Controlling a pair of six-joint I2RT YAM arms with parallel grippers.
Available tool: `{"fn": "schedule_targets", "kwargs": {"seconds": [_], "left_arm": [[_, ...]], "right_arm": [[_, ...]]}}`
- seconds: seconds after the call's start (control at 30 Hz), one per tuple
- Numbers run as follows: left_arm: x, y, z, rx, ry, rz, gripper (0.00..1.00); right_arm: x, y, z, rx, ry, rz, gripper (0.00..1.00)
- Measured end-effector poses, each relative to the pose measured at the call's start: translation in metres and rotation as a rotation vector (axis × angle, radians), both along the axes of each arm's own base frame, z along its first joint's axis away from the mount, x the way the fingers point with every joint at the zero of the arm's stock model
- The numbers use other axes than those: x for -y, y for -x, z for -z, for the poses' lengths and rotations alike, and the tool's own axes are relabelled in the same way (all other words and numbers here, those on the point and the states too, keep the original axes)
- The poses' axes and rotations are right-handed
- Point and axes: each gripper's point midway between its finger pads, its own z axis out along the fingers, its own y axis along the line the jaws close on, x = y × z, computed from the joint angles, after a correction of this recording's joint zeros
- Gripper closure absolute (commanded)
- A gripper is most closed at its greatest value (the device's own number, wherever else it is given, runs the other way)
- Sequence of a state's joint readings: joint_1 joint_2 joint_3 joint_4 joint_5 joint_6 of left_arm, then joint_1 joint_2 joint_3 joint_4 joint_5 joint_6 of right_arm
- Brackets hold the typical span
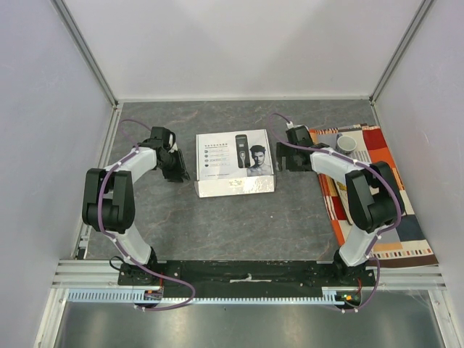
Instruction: Sort the hair-cutting tools
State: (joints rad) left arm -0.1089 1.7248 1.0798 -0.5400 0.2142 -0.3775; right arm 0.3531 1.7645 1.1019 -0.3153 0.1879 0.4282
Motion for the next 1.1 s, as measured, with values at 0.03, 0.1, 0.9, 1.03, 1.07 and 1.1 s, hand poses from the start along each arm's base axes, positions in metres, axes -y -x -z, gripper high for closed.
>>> {"fn": "schedule_targets", "kwargs": {"seconds": [0.03, 0.1, 0.9, 1.03, 1.07, 1.1], "left_arm": [[0.001, 0.0, 0.0, 0.001, 0.003, 0.0, 0.61], [0.002, -0.002, -0.001, 0.006, 0.009, 0.0, 0.61], [0.022, -0.004, 0.001, 0.016, 0.061, 0.037, 0.59], [0.024, -0.002, 0.002, 0.009, 0.052, 0.045, 0.59], [0.025, -0.001, 0.002, 0.006, 0.05, 0.048, 0.6], [0.026, 0.0, 0.002, 0.003, 0.048, 0.052, 0.6]], "right_arm": [[-0.001, 0.0, 0.001, -0.003, -0.005, -0.004, 0.02], [-0.003, 0.001, 0.003, -0.008, -0.012, -0.01, 0.02], [-0.016, 0.011, 0.016, -0.038, -0.074, -0.076, 0.04], [-0.017, 0.014, 0.018, -0.045, -0.076, -0.087, 0.04], [-0.017, 0.014, 0.018, -0.046, -0.076, -0.089, 0.04], [-0.017, 0.015, 0.017, -0.048, -0.076, -0.092, 0.04]]}}
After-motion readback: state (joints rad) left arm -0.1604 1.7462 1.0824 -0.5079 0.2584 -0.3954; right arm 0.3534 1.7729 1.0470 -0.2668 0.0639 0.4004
